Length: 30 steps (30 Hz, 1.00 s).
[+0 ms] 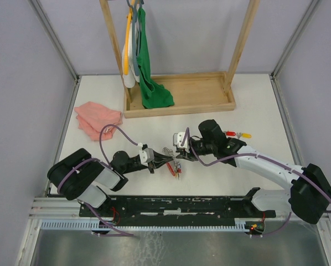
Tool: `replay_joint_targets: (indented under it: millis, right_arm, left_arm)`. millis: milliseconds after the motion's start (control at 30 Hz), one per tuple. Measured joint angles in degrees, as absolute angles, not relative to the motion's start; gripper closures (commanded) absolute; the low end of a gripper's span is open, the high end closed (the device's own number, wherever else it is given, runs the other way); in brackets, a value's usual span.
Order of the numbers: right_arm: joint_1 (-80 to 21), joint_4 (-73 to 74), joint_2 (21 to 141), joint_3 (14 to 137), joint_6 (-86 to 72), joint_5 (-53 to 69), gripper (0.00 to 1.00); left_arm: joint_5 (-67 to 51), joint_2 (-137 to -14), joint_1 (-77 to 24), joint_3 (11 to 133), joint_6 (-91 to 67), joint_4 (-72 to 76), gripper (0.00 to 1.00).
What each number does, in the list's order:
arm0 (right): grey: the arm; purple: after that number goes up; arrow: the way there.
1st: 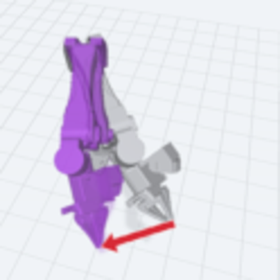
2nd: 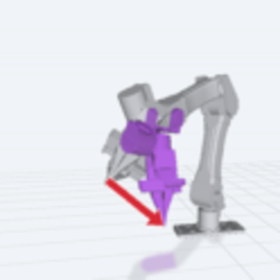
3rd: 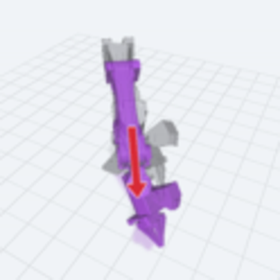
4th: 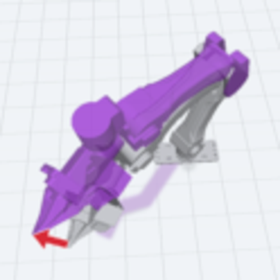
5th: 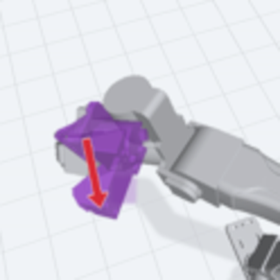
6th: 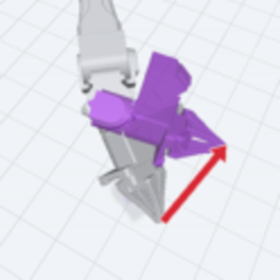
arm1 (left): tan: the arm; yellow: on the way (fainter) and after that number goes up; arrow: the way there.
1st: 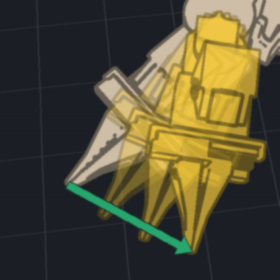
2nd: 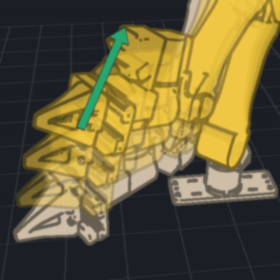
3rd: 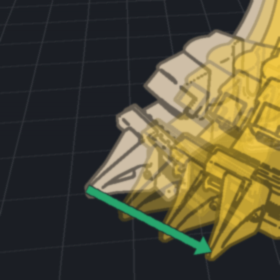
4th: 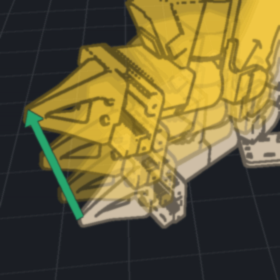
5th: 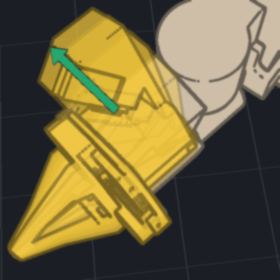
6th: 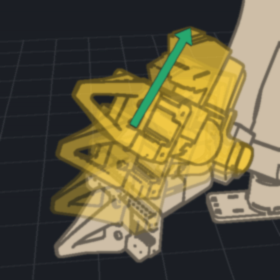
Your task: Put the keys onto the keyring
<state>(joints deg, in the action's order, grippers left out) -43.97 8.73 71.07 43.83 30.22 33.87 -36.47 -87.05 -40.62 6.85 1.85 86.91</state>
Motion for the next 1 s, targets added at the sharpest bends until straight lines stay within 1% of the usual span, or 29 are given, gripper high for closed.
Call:
replay_joint_targets:
  millis: [467,600,733,900,933,1000]
  right_arm:
    - [-44.0,6.4,73.3,43.6,30.0,37.5,0.67]
    - [-44.0,5.3,74.0,43.2,29.7,37.6,0.70]
    - [-44.0,3.3,74.8,42.6,29.2,37.8,0.76]
    - [-44.0,1.8,74.8,42.1,28.6,39.2,0.97]
    - [-44.0,1.8,74.8,42.1,28.5,39.4,0.99]
    - [-43.9,2.3,74.8,42.2,28.5,39.8,0.99]
  left_arm:
    - [-35.6,-85.8,-40.6,6.5,1.3,86.9,0.97]
    - [-35.3,-85.6,-40.6,6.5,0.9,86.9,0.97]
    - [-35.0,-85.0,-40.6,6.5,0.8,87.0,0.97]
    - [-35.0,-84.4,-40.6,6.5,0.6,87.1,0.97]
    - [-35.1,-84.4,-40.6,6.5,0.5,87.1,0.97]
    - [-35.1,-84.4,-40.6,6.5,0.5,87.1,0.93]
